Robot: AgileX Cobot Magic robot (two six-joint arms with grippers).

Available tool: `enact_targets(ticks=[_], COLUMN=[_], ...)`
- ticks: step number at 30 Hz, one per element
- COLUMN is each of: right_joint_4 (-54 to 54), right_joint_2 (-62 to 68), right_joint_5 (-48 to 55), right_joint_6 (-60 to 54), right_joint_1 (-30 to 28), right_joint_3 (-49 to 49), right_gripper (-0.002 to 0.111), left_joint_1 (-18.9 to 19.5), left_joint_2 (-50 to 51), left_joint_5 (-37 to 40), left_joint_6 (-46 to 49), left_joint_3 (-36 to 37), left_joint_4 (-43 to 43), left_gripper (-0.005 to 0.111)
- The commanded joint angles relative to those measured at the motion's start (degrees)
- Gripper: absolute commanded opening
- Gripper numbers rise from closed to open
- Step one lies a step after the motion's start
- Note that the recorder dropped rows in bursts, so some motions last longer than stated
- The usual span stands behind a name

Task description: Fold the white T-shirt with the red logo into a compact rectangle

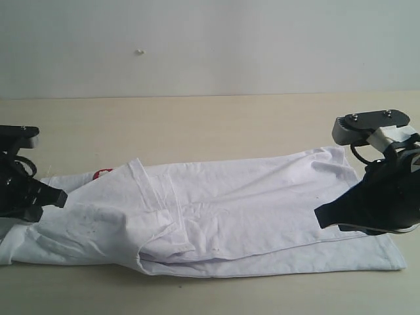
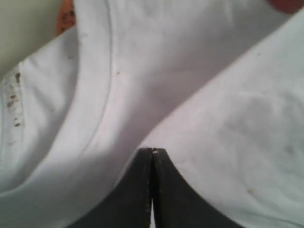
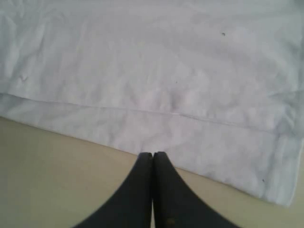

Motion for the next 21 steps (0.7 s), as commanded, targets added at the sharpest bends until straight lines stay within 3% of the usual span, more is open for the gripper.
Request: enact_targets(ticks=[1, 10, 15, 21], right_joint_4=[0.2, 0.2, 0.3, 0.3], right_joint_2=[-0.4, -0.4, -0.4, -0.4], right_joint_5=[-0.4, -0.4, -0.6, -0.6], right_joint_6=[-0.4, -0.4, -0.4, -0.4], right_joint_1=[-0.3, -0.3, -0.3, -0.3], right_joint_3=[0.2, 0.2, 0.2, 0.2], right_gripper=[0.0, 0.0, 0.0, 0.0], left_joint_1=[-2.4, -6.6, -8.5, -11.3], left_joint_2=[-3.4, -5.2, -3.4, 2.6], left_joint_5=[2.1, 9.9, 10.3, 10.2], left_joint_6=[3.9, 28.0, 36.2, 39.7], left_joint_3=[0.0, 0.0, 0.0, 0.0], left_joint_4=[-8.0, -30.7, -45.6, -49.3], left_gripper=[0.0, 0.0, 0.0, 0.0])
